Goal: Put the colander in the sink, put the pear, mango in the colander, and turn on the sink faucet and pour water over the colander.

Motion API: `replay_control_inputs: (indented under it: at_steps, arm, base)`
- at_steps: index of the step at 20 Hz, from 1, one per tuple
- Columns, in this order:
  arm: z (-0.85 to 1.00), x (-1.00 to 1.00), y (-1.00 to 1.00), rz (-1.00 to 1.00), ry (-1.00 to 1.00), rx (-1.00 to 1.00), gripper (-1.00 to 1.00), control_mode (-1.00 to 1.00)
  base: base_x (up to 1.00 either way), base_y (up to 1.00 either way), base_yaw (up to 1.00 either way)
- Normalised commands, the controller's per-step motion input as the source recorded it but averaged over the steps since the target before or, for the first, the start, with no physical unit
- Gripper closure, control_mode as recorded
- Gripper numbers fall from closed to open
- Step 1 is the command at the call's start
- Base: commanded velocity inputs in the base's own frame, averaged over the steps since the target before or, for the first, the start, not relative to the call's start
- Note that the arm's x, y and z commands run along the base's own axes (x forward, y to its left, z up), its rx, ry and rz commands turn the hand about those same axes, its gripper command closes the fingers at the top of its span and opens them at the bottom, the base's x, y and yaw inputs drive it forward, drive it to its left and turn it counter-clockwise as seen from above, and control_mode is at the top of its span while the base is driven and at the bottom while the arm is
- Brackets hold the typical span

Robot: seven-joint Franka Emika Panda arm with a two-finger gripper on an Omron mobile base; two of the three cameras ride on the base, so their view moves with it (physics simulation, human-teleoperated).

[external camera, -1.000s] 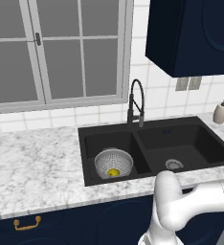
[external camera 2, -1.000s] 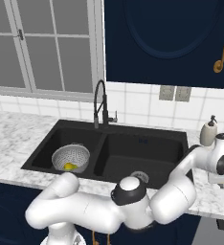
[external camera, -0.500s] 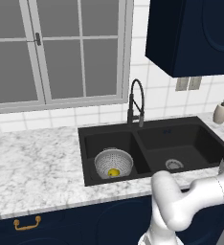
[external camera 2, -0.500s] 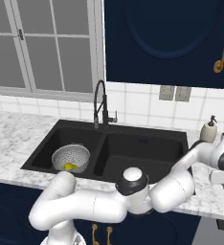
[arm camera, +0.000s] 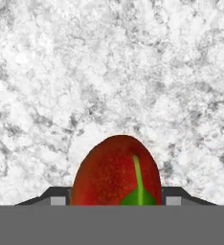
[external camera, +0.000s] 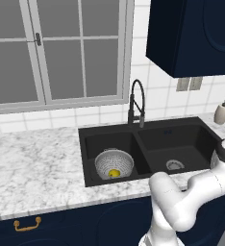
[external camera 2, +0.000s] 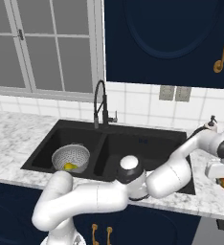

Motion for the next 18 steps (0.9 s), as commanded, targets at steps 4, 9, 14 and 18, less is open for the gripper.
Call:
replay_control_inputs:
  at_steps: [4, 9, 14, 18]
  arm:
    - [-0.26, -0.15, 0.91, 0.14, -0.2, -0.18, 1.0, -1.0]
    - [-0.41, -0.2, 0.96, 0.07, -0.22, -0.41, 1.0, -1.0]
    - [-0.49, -0.35, 1.0, 0.09, -0.33, -0.52, 1.0, -1.0]
    - [-0.47, -0.37, 1.0, 0.09, -0.36, -0.55, 1.0, -1.0]
  base:
    - [0.0, 0.0, 0.0]
    - [0.0, 0.0, 0.0]
    - [0.0, 0.0, 0.0]
    - [0.0, 0.0, 0.0]
